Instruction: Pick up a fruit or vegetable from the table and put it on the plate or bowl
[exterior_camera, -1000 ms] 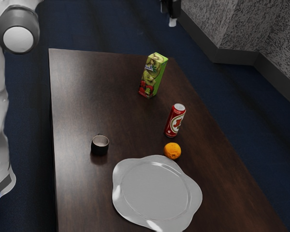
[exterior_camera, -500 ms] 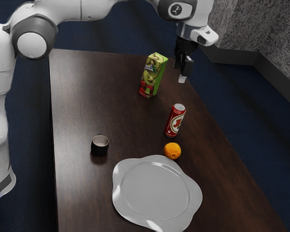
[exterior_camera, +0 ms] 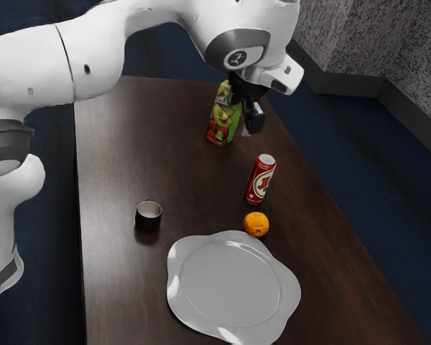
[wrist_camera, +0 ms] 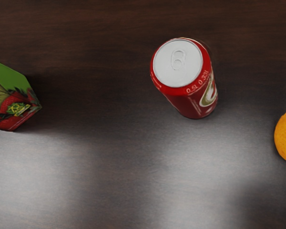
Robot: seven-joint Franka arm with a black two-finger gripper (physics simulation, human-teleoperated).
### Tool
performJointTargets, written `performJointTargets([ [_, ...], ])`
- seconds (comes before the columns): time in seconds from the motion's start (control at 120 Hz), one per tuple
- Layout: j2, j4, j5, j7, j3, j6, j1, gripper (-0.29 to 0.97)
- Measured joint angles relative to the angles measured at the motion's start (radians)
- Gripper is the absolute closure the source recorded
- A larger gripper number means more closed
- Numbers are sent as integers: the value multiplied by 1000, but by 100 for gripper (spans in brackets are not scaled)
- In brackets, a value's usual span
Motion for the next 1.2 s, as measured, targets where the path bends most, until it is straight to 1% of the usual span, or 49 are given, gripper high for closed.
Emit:
performJointTargets([
  [0.042,-113,0,-96,8,-63,3,94,2],
  [0.1,-172,15,-186,-2,-138,7,148,2],
  [0.15,-189,23,-234,-30,-197,10,166,2],
  [0.25,-195,32,-291,-139,-257,13,176,2],
  [0.333,-194,33,-315,-233,-280,16,206,2],
  [0.45,-179,39,-331,-345,-364,21,295,2],
  [0.542,-176,41,-338,-419,-422,23,340,2],
  [0.733,-179,41,-371,-555,-451,25,388,2],
  [0.8,-179,41,-383,-598,-476,25,416,2],
  [0.9,-187,67,-409,-654,-559,27,487,2],
  [0.942,-198,80,-420,-675,-581,27,511,2],
  [1.2,-224,71,-461,-772,-611,47,563,2],
])
